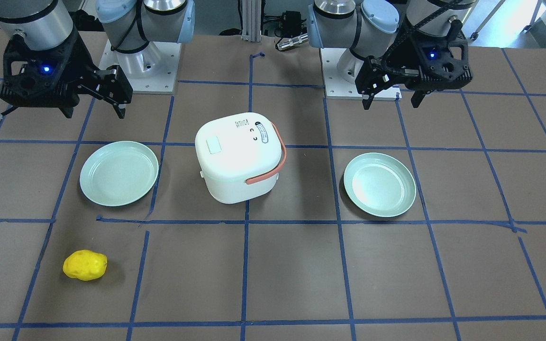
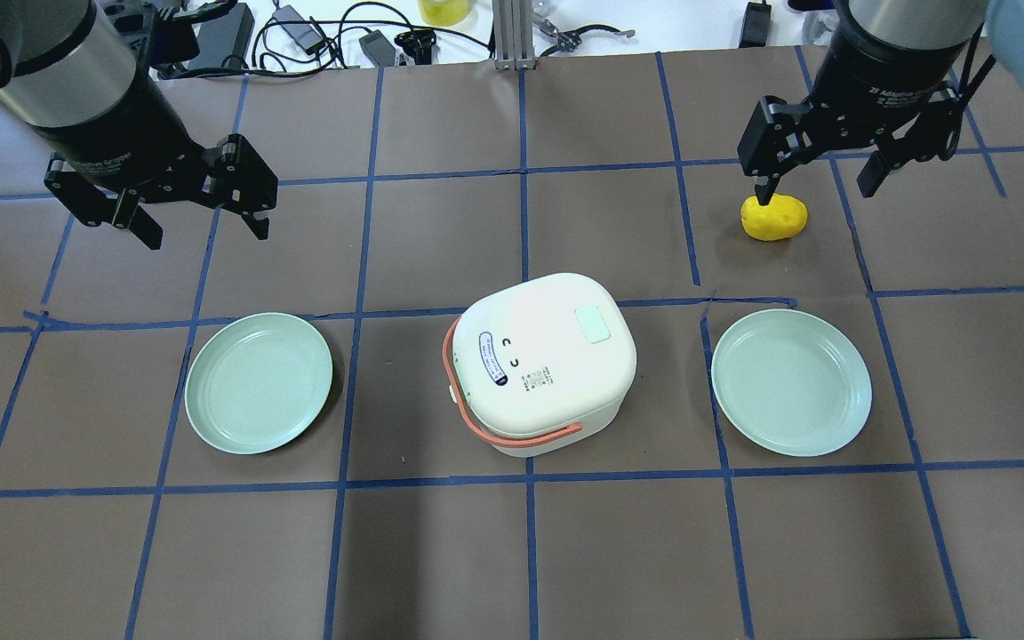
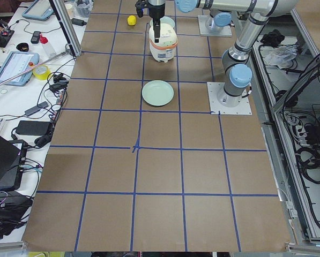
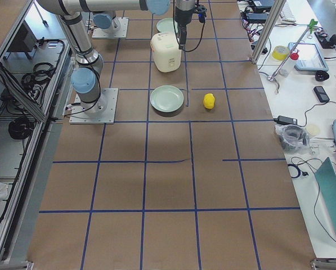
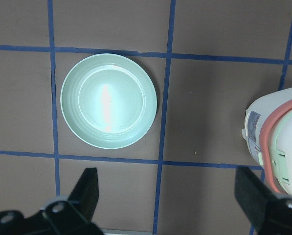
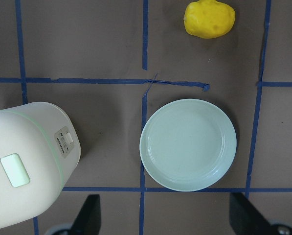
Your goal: Press rice cooker button
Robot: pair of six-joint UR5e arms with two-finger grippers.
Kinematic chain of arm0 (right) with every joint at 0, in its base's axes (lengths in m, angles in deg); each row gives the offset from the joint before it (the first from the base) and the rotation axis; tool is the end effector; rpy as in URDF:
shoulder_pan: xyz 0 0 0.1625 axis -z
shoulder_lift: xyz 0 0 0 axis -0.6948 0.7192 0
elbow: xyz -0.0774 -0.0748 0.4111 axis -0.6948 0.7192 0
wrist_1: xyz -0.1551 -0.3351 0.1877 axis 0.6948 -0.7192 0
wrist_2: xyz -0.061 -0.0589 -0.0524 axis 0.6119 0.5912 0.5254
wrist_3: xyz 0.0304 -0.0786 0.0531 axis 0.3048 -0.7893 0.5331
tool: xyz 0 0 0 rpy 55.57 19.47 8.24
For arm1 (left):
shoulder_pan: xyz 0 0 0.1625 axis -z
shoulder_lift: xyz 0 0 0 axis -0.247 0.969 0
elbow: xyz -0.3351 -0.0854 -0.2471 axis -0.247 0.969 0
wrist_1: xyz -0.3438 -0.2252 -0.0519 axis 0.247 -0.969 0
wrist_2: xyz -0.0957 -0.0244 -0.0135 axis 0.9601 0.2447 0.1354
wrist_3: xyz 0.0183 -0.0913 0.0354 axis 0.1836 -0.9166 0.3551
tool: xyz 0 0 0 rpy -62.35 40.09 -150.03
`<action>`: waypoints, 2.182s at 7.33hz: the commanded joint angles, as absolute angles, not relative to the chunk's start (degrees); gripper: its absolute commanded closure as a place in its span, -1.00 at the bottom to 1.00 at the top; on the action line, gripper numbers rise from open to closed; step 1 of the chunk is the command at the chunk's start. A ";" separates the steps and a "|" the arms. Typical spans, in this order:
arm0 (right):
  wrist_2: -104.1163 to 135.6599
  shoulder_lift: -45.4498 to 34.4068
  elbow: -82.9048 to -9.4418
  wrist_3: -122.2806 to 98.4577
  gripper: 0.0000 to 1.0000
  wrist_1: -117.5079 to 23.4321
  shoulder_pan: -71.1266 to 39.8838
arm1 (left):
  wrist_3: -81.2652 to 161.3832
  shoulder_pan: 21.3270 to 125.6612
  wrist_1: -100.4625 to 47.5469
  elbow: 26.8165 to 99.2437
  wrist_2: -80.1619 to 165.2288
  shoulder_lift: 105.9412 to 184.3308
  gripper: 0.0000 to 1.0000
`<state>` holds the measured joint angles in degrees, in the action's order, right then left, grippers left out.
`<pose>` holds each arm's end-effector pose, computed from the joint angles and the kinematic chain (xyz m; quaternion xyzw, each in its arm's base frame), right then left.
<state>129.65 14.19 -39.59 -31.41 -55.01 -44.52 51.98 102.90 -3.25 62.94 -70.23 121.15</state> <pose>0.1191 -0.4943 0.5061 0.0136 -0.9997 -0.0184 0.0067 -0.1199 -0.4624 0.5115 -0.0368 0.9993 -0.0039 0.0107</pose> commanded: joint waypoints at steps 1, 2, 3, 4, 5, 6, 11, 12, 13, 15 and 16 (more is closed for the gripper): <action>126.10 14.76 -39.22 -31.40 0.25 -54.23 -44.76 | 51.98 102.89 -3.25 62.94 -70.23 121.23 -1.00; 123.29 14.76 -38.79 -31.40 0.72 -52.05 -45.11 | 51.98 102.89 -3.25 62.94 -70.23 121.15 -1.00; 122.65 14.67 -38.96 -31.31 0.87 -51.94 -47.11 | 51.98 102.89 -3.25 62.94 -70.23 121.23 -1.00; 122.47 14.15 -39.39 -28.62 0.94 -52.03 -50.18 | 51.98 102.89 -3.25 62.94 -70.23 121.24 -1.00; 122.64 13.36 -39.83 -22.85 1.00 -52.64 -53.86 | 51.98 102.89 -3.25 62.94 -70.23 121.15 -1.00; 122.64 12.40 -39.84 -22.18 1.00 -52.73 -56.51 | 51.98 102.89 -3.25 62.94 -70.23 121.15 -1.00; 122.47 8.08 -46.40 -22.17 1.00 -63.33 -60.23 | 51.98 102.89 -3.25 62.94 -70.23 121.15 -1.00; 122.47 8.08 -48.61 -22.17 1.00 -65.28 -60.40 | 51.98 102.89 -3.25 62.94 -70.23 121.15 -1.00; 122.38 7.99 -49.32 -22.17 1.00 -66.69 -60.93 | 51.98 102.89 -3.25 62.94 -70.23 121.15 -1.00; 121.94 7.03 -49.42 -22.26 1.00 -66.97 -61.19 | 51.98 102.89 -3.25 62.94 -70.23 121.15 -1.00; 121.68 6.50 -49.42 -22.26 1.00 -67.75 -61.19 | 51.98 102.89 -3.25 62.94 -70.23 121.15 -1.00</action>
<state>122.03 7.20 -49.33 -22.25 -66.97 -61.12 51.98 102.89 -3.25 62.94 -70.23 121.15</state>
